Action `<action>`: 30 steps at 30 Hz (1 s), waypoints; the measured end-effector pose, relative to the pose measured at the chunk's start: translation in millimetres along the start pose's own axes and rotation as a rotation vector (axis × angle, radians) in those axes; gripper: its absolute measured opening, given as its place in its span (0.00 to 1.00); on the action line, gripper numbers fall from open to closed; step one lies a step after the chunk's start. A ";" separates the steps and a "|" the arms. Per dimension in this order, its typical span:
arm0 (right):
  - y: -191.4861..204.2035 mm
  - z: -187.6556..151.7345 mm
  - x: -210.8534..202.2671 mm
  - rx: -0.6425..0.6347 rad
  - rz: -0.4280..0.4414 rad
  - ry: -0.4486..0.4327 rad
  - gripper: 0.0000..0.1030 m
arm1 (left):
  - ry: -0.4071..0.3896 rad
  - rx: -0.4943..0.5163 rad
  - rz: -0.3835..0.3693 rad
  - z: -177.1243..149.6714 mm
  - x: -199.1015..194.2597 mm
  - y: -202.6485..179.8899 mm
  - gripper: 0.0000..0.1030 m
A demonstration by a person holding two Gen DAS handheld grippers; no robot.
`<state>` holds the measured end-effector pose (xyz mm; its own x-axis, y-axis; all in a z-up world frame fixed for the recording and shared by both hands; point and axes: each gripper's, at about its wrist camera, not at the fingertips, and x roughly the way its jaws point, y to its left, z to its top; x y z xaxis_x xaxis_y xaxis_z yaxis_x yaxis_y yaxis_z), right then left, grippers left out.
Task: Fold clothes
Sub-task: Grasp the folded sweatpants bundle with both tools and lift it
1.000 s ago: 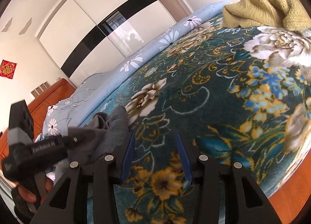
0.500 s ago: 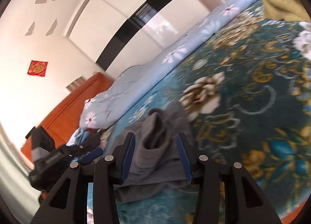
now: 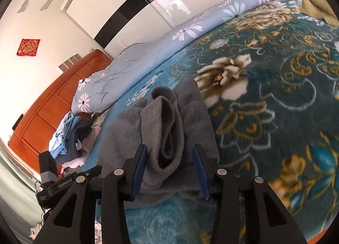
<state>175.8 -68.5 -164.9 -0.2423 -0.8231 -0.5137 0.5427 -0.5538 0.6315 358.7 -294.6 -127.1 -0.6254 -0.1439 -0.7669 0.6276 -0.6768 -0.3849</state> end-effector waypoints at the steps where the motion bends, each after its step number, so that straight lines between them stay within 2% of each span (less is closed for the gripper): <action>1: -0.7 -0.2 2.2 0.011 0.011 0.006 0.46 | 0.002 -0.002 -0.004 -0.3 0.1 1.6 0.74; 5: -3.6 -0.8 10.9 0.056 0.055 0.031 0.49 | -0.001 -0.007 -0.024 -1.4 -6.3 6.9 0.75; 10: 5.9 8.1 14.4 0.035 0.088 0.014 0.49 | -0.006 0.001 -0.015 -1.9 -9.5 6.6 0.75; 22: 20.3 7.3 -2.5 -0.072 0.033 -0.001 0.49 | 0.008 -0.008 0.005 -1.7 -8.8 1.9 0.75; 25: 9.0 9.3 7.5 -0.007 0.044 0.018 0.49 | 0.009 -0.006 0.010 -3.1 -12.3 2.8 0.75; 27: 6.6 6.5 5.2 0.023 0.080 -0.007 0.49 | 0.006 -0.003 0.016 -4.2 -13.8 2.8 0.75; 29: 14.5 5.2 2.4 -0.008 0.113 -0.020 0.49 | 0.009 -0.002 0.023 -3.8 -12.7 2.3 0.75; 30: 18.6 5.5 3.2 -0.031 0.099 -0.013 0.49 | 0.012 -0.005 0.023 -3.4 -12.1 1.9 0.75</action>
<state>180.7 -82.1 -151.7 -0.1965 -0.8755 -0.4415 0.5893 -0.4653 0.6604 369.0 -291.7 -120.2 -0.6053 -0.1510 -0.7816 0.6440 -0.6700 -0.3693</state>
